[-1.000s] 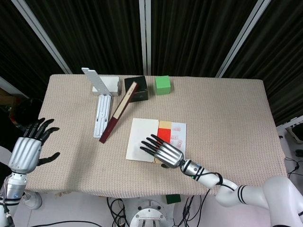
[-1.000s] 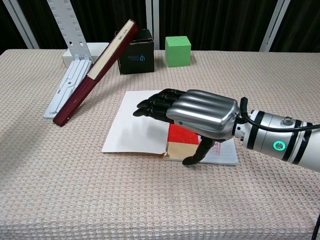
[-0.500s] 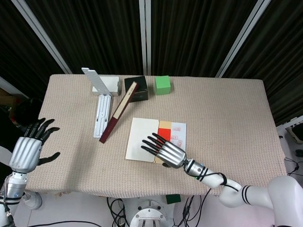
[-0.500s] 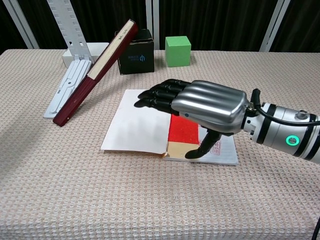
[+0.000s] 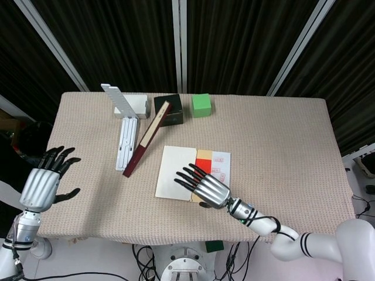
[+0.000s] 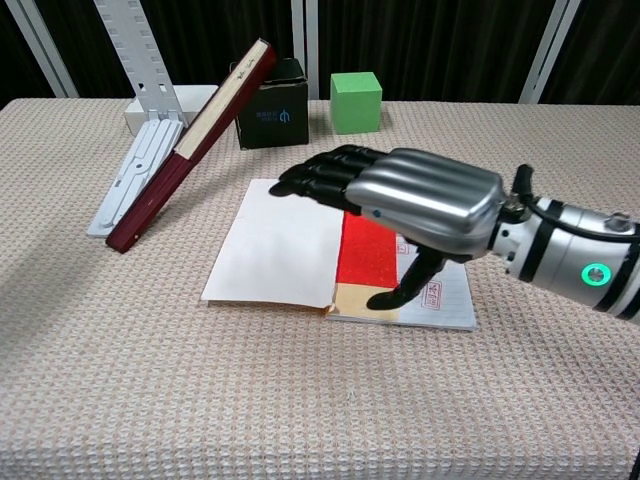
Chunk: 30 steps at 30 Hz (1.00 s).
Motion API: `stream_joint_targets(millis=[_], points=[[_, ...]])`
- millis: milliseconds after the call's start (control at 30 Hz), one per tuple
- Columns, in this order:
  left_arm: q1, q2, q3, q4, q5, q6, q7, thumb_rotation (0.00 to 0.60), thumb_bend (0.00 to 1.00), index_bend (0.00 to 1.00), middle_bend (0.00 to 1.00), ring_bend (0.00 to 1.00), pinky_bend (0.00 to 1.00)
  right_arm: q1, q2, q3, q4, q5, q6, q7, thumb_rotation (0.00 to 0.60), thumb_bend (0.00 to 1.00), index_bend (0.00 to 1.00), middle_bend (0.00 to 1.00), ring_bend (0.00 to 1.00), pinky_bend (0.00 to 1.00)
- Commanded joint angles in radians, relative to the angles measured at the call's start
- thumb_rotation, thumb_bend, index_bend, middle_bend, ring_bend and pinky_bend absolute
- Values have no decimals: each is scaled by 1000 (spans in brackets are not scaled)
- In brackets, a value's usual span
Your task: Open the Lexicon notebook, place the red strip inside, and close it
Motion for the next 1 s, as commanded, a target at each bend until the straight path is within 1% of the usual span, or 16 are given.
stream_joint_targets(millis=[33, 267, 400, 500, 633, 867, 1000], points=[[3, 4, 3, -8, 3, 2, 5, 600, 31, 270, 134, 82, 121, 36, -90, 30, 44, 21, -53, -21, 600, 107, 0, 7, 0, 0], [16, 10, 10, -10, 7, 19, 0, 600, 32, 270, 134, 82, 121, 78, -206, 74, 128, 57, -108, -80, 600, 184, 0, 0, 0, 0], [21, 12, 14, -7, 11, 26, -7, 600, 31, 270, 134, 82, 121, 92, -242, 89, 168, 74, -124, -110, 600, 275, 0, 0, 0, 0], [24, 14, 15, -5, 13, 29, -10, 600, 31, 270, 134, 82, 121, 98, -261, 97, 193, 89, -134, -125, 600, 303, 0, 0, 0, 0], [24, 16, 14, -3, 13, 30, -15, 600, 32, 270, 134, 82, 121, 106, -283, 104, 214, 111, -156, -128, 600, 304, 0, 0, 0, 0], [28, 13, 16, 6, 15, 35, -24, 600, 31, 270, 134, 82, 121, 108, -297, 92, 234, 114, -155, -120, 600, 304, 0, 0, 0, 0], [27, 9, 16, 11, 15, 32, -28, 600, 31, 270, 134, 82, 121, 111, -313, 105, 261, 127, -152, -137, 600, 305, 0, 0, 0, 0]])
